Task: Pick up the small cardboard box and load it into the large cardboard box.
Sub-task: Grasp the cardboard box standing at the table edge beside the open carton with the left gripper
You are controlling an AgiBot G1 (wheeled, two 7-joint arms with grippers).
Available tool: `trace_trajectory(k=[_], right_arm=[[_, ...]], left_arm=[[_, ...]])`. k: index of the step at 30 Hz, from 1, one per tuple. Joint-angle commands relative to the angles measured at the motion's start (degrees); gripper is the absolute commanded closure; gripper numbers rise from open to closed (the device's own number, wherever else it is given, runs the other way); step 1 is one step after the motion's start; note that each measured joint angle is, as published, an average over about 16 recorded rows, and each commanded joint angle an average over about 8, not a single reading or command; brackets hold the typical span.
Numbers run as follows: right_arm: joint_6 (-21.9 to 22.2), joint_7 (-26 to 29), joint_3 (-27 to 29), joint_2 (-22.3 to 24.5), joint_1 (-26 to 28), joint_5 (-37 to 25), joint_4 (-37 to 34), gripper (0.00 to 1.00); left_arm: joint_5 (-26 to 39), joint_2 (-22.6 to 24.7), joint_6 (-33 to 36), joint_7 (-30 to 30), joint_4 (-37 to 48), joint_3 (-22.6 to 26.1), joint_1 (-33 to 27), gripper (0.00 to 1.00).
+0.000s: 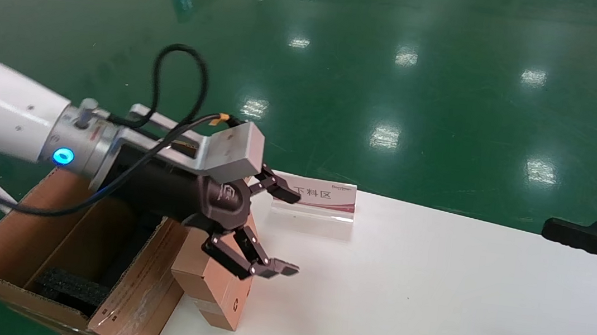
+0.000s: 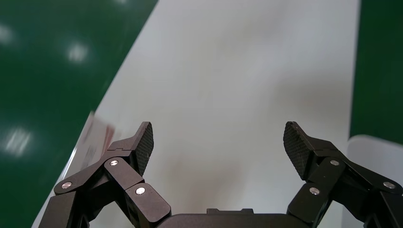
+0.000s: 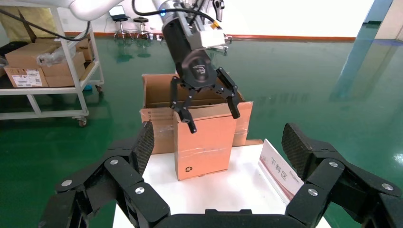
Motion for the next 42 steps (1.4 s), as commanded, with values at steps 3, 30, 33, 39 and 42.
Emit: trace_trajectory(k=[3,30,33,39,42], right_arm=[[0.01,-0.01,-0.02,0.01,0.00,0.01,0.00,0.00],[0.06,-0.07,-0.13,0.05,0.03,0.09,0.00,0.00],[0.06,-0.07,-0.14,0.06,0.03,0.10,0.00,0.00],[0.07,-0.08,-0.17,0.07,0.04,0.12,0.00,0.00],[0.08,-0.09,-0.18,0.07,0.04,0.12,0.00,0.00]], left_arm=[[7.10,1.66,1.65,-5.61,0.02,4.29,-5.64,0.00],[17.85,3.48,2.03,-34.20,-0.26,29.37,-25.67,0.00],[17.07,3.60,2.00,-35.52,-0.28,31.85,-26.69,0.00],[16.00,3.82,1.74,-37.53,-0.35,36.41,-28.75,0.00],[15.83,3.80,1.58,-38.34,-0.41,38.35,-29.79,0.00]])
